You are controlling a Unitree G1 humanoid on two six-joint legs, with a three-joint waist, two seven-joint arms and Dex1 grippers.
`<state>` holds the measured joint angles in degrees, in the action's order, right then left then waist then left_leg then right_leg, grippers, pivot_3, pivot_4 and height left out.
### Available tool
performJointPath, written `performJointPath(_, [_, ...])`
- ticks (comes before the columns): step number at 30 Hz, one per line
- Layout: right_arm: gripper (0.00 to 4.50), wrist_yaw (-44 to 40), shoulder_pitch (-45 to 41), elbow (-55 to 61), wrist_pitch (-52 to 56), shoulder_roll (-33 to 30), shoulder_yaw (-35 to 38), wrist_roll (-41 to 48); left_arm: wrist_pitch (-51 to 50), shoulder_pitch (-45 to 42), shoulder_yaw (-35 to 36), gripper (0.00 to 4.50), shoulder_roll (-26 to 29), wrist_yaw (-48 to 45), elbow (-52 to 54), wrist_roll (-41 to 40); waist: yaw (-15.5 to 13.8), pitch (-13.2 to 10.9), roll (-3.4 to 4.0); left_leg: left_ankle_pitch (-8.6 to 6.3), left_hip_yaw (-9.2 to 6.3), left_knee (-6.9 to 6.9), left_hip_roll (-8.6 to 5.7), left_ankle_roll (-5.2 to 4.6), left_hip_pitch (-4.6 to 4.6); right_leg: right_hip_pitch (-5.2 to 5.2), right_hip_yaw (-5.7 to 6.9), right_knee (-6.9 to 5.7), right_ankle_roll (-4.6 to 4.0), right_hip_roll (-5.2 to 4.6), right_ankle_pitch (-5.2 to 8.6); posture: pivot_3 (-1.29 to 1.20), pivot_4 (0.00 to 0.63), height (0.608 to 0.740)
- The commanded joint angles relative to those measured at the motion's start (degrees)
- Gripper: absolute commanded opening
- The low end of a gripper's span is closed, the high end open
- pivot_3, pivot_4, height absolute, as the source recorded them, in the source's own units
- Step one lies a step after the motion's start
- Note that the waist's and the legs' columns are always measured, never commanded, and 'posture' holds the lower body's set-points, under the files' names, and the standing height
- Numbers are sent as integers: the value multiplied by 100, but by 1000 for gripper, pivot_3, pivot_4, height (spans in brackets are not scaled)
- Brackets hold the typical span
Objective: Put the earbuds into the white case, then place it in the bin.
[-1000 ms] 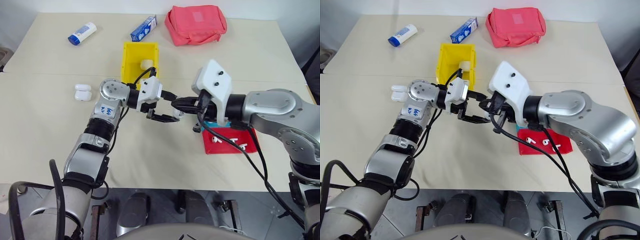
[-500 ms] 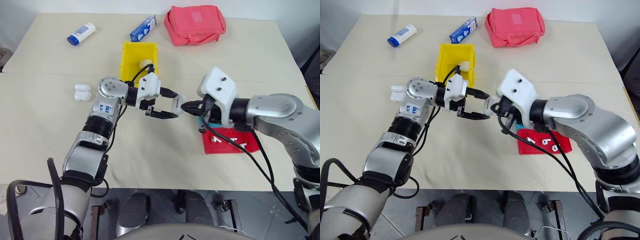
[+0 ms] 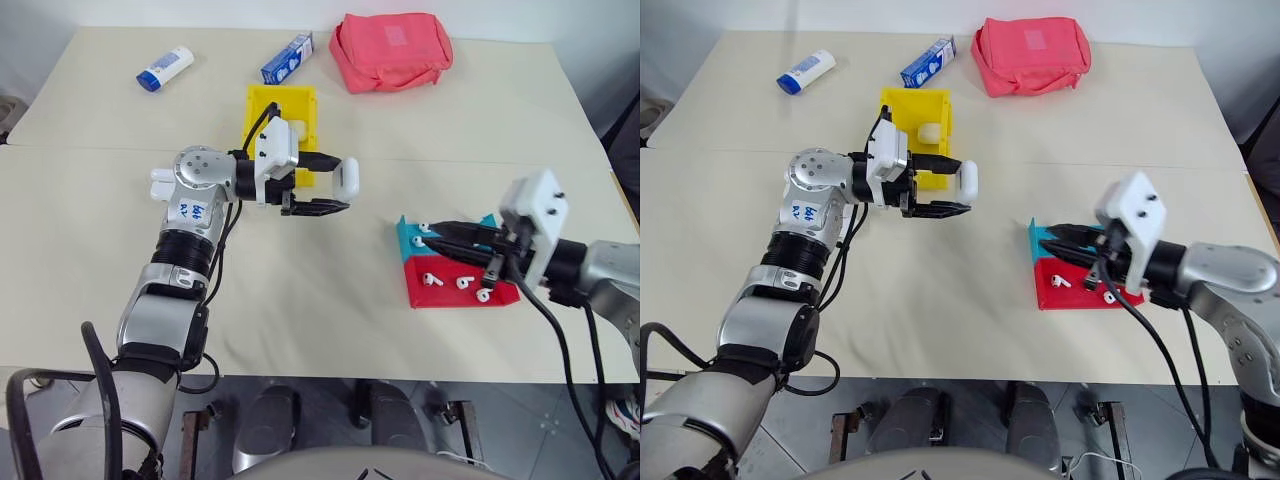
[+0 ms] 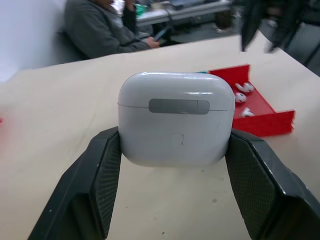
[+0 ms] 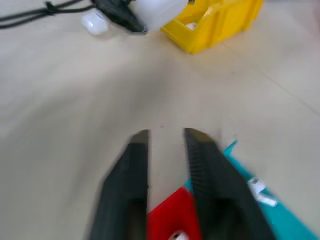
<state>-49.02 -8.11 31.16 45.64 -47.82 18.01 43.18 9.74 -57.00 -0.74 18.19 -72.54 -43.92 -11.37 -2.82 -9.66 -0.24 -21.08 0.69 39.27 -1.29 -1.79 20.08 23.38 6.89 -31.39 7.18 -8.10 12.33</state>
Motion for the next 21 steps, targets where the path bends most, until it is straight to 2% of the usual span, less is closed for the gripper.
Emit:
performJointPath(1, [2570, -341, -128, -165, -432, 212, 281, 399, -77, -132, 224, 2763, 97, 310, -45, -125, 5, 0, 0, 0, -2, 0, 1, 0, -1, 0, 1, 0, 0, 1, 0, 0, 150, 740])
performJointPath(6, [4244, -387, -99, -253, -671, 235, 139, 294, -102, -175, 190, 2763, 287, 821, -182, 162, -7, 0, 0, 0, -4, 0, 0, 1, 0, 2, 0, -1, 0, 2, 0, 0, 150, 740])
performJointPath(7, [4448, -340, -109, -266, -702, 245, 109, 250, -132, -211, 183, 2763, 325, 990, -260, 235, -9, 0, 0, 0, -4, 0, 0, 1, 0, 2, 0, -1, 0, 2, 0, 0, 150, 740])
performJointPath(9, [4448, -144, -98, -216, -818, 353, 50, 139, -229, -497, 34, 2763, 463, 1979, -813, 762, -27, 0, -3, 0, -4, 0, 0, 1, -1, 1, 0, -3, 0, 0, 0, 0, 150, 740])
performJointPath(13, [4448, 107, -25, -58, -906, 526, -7, 98, -519, -1034, -99, 2763, 525, 3098, -1687, 1262, -32, 0, -3, 1, -1, 2, -20, 3, 2, 3, 2, -4, 1, 1, 0, 0, 150, 740])
performJointPath(17, [4448, 227, -2, 19, -955, 605, -32, 125, -526, -1304, -108, 2763, 434, 3451, -2241, 1437, -22, 0, -4, 1, 3, 1, -24, 3, 2, 4, 8, -4, 1, 1, 0, 0, 150, 740])
performJointPath(21, [4500, 305, -32, 19, -947, 570, -48, 126, -419, -1484, -38, 4047, 305, 3540, -2554, 1455, -27, 0, -4, 1, 5, 1, -24, 4, 2, 3, 10, -5, 1, 1, 0, 0, 150, 740])
